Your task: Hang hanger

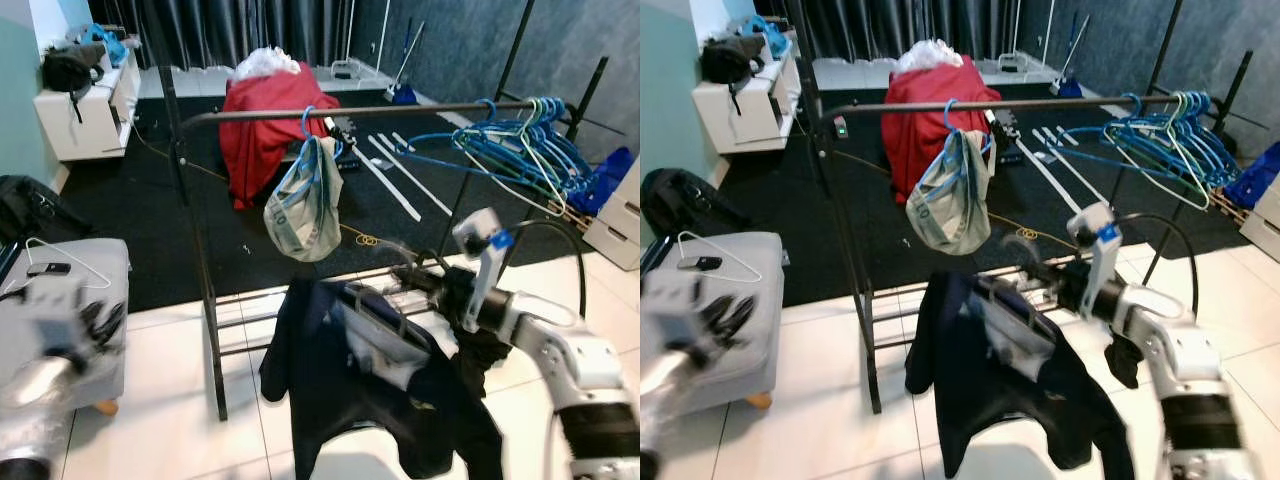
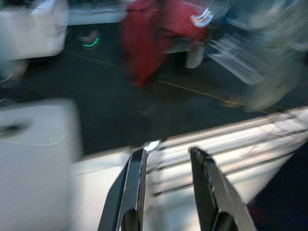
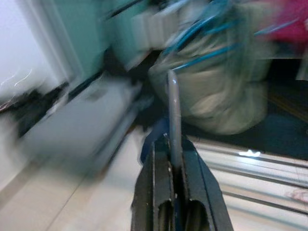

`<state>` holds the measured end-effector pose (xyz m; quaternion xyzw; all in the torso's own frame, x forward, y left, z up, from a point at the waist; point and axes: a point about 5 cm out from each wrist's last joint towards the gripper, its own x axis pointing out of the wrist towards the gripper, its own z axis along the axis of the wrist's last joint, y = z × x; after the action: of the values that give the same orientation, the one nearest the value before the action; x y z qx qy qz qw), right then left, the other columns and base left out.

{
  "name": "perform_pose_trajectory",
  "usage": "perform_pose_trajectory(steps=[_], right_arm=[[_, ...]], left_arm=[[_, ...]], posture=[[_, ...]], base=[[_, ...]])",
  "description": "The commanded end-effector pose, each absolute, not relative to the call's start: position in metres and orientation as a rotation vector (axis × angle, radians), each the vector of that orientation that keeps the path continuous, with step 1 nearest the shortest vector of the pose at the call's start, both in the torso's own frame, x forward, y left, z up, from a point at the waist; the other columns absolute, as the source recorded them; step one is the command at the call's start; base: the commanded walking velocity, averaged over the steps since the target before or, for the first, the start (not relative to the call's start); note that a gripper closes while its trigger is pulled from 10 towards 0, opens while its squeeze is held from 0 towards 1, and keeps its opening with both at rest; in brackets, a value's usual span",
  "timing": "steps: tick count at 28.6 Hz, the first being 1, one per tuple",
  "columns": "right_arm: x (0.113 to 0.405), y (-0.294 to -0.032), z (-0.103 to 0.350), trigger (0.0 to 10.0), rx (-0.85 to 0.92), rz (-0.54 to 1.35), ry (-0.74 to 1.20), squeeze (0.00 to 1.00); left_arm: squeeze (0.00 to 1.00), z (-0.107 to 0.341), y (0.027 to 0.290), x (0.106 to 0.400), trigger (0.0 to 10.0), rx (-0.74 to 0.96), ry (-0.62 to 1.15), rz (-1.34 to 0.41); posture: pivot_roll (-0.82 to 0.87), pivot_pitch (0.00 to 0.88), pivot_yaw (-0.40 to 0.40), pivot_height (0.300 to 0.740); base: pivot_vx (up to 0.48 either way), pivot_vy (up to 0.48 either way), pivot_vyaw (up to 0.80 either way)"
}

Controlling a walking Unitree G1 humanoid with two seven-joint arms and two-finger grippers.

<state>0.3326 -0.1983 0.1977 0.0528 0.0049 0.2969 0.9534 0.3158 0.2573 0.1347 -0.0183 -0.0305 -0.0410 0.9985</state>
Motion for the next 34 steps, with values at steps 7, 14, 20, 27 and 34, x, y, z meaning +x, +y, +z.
perform_pose_trajectory(steps=[7, 14, 20, 27, 34], right_arm=[[0.328, -0.203, 0.163, 10.0, 0.250, 0.331, 0.038, 0.00], [0.325, -0.169, 0.146, 10.0, 0.299, 0.372, 0.086, 0.00], [0.320, -0.140, 0.140, 10.0, 0.268, 0.513, 0.144, 0.00], [0.319, -0.128, 0.148, 10.0, 0.239, 0.594, 0.086, 0.00], [0.333, -0.137, 0.149, 10.0, 0.192, 0.480, 0.060, 0.00]], left_arm=[[0.00, 0.148, 0.212, 0.329, 10.0, -0.234, -0.113, -0.096], [0.00, 0.150, 0.191, 0.323, 10.0, -0.091, -0.105, -0.107], [0.00, 0.152, 0.188, 0.320, 10.0, -0.052, -0.046, -0.040], [0.00, 0.150, 0.187, 0.324, 10.0, -0.045, 0.031, 0.023], [0.00, 0.142, 0.178, 0.322, 10.0, -0.032, 0.032, 0.047]], posture=[[-0.06, 0.009, -0.046, 0.740], [-0.04, 0.023, -0.058, 0.740], [-0.05, 0.031, -0.051, 0.740], [-0.03, 0.034, -0.046, 0.740], [-0.02, 0.026, -0.046, 0.740]], base=[[0.000, 0.000, 0.00], [0.000, 0.000, 0.00], [0.000, 0.000, 0.00], [0.000, 0.000, 0.00], [0.000, 0.000, 0.00]])
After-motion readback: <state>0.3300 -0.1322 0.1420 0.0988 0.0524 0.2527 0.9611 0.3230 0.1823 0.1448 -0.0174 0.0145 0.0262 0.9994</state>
